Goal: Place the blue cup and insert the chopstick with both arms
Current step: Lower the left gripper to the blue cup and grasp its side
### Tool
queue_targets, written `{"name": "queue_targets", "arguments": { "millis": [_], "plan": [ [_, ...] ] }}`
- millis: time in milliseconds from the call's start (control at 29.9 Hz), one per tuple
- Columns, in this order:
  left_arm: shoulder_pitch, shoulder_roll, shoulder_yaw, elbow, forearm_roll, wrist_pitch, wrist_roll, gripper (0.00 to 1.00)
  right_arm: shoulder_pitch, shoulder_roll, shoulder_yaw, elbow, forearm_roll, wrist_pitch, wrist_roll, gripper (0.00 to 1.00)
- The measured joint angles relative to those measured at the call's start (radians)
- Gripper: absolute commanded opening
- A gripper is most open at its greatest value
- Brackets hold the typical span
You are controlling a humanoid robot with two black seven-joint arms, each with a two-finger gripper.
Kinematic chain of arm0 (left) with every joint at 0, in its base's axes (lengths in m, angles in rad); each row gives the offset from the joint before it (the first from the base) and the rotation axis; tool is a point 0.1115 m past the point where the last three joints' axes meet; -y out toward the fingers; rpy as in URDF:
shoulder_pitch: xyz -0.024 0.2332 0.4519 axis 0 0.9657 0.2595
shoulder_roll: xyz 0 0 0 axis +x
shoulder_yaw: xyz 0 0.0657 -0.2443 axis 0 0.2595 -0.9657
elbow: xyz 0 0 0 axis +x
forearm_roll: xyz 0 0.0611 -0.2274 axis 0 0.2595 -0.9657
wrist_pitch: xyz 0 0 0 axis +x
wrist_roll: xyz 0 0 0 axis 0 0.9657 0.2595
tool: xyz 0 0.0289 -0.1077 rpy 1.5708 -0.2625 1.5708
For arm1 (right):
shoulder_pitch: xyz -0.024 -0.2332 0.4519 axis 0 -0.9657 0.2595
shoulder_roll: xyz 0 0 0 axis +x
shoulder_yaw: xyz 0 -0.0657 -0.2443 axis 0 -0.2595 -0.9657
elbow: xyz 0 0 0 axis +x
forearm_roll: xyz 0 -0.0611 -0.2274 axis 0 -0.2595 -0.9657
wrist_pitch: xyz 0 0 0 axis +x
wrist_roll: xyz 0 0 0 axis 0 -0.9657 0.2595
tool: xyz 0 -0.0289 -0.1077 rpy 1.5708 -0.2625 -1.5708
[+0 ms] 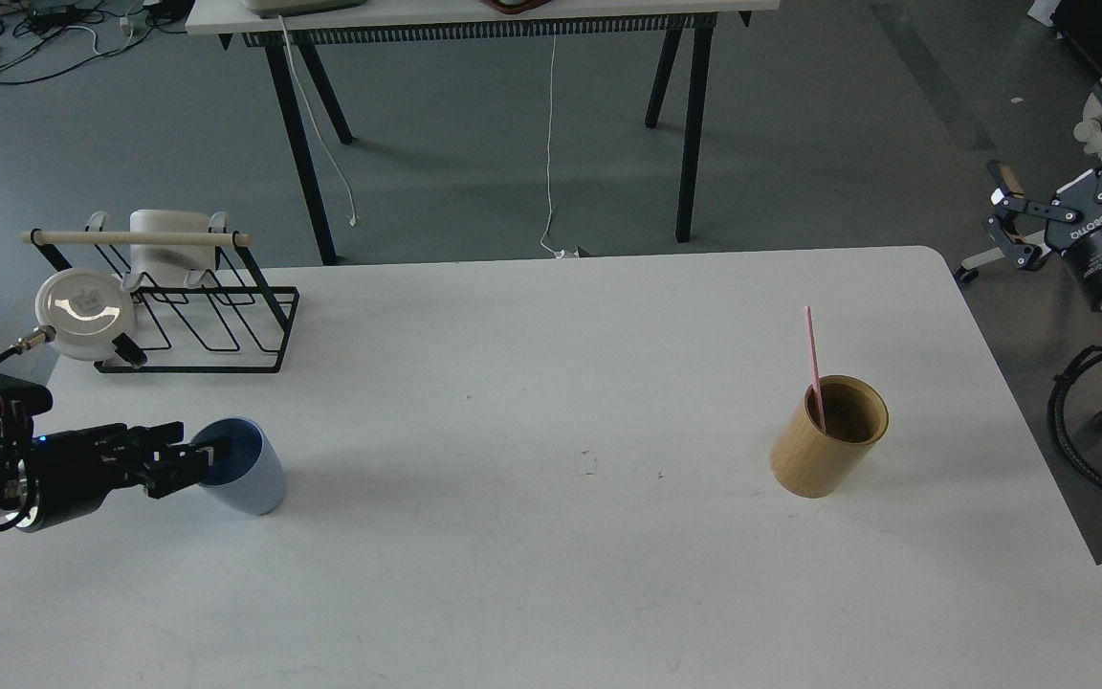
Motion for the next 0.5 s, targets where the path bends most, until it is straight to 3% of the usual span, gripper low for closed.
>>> {"name": "queue_targets", "arguments": {
  "millis": [335,502],
  "plan": [
    [-0.001,0.0,0.0,0.001,0.023,0.0,0.0,0.46,-0.006,0.0,0.0,0.0,0.0,0.0,0.0,0.99],
    [-0.001,0.001,0.0,0.001,0.023,0.0,0.0,0.32,-0.008,0.0,0.0,0.0,0.0,0.0,0.0,0.99]
  ]
}}
